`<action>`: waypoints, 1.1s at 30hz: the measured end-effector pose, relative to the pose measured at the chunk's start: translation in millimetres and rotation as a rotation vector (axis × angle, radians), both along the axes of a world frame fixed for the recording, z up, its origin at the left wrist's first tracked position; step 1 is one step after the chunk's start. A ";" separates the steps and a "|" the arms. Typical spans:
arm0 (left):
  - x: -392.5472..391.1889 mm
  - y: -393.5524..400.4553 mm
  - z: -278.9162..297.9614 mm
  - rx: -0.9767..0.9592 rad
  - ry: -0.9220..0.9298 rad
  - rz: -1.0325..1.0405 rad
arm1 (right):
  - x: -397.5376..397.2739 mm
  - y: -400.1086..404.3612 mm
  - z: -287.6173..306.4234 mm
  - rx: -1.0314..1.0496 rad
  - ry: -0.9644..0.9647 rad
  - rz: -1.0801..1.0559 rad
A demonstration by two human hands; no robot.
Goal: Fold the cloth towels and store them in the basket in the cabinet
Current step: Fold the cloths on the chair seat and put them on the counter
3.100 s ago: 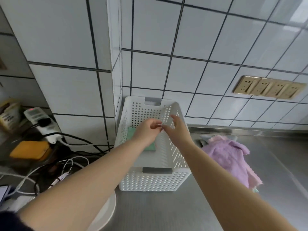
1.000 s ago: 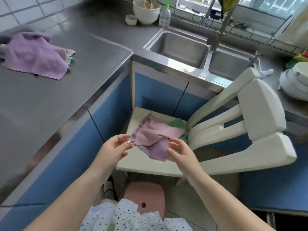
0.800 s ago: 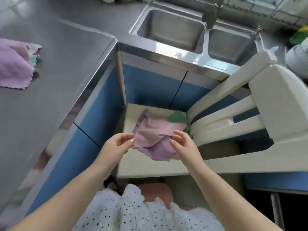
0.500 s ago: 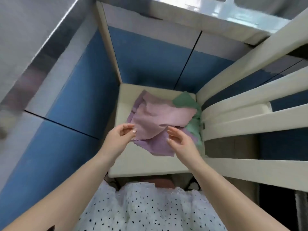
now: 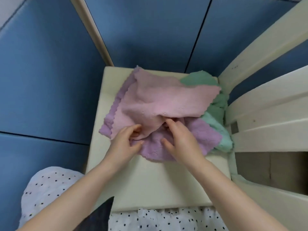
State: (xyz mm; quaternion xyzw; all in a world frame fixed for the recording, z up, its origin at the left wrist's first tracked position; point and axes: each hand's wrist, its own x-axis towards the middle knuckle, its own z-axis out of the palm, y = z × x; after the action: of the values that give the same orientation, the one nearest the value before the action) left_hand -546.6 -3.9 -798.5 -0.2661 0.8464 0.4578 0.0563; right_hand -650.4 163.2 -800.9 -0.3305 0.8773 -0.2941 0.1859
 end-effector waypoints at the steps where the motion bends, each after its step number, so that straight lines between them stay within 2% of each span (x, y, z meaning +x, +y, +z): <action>1: -5.7 -3.0 -4.4 -0.020 0.013 -0.006 | -5.3 -3.1 -4.6 -0.010 0.037 -0.003; 7: -24.0 -13.1 -25.5 -0.362 0.119 -0.132 | -15.8 -9.7 -17.7 -0.074 0.181 -0.062; 10: -25.6 -15.3 -24.4 -0.544 0.187 -0.180 | -13.3 -9.7 -18.7 -0.100 0.177 -0.085; 12: -26.6 -19.1 -18.0 -0.596 0.258 -0.183 | -10.9 -11.3 -14.2 -0.150 0.152 -0.095; 18: -39.6 -25.4 41.8 -0.447 0.499 -0.136 | 0.1 -40.4 24.5 -0.400 0.169 -0.038; 20: -46.6 -30.4 69.9 -0.404 0.614 -0.134 | -5.7 -54.9 43.8 -0.480 0.194 -0.062; 22: -52.9 -35.1 98.1 -0.346 0.682 -0.147 | -12.5 -67.5 66.0 -0.566 0.140 -0.110; 27: -55.7 -48.7 164.2 -0.220 0.622 -0.244 | -22.2 -77.0 129.7 -0.701 0.129 -0.092; 33: -41.2 -57.7 224.8 -0.331 0.685 -0.291 | -27.6 -74.6 184.4 -0.755 0.206 -0.104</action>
State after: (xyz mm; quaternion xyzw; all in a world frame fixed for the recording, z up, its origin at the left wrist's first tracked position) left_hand -587.8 -61.6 -573.7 0.0187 0.9074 0.3646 -0.2083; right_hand -677.9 88.6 -616.5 -0.3584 0.7370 -0.5706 -0.0529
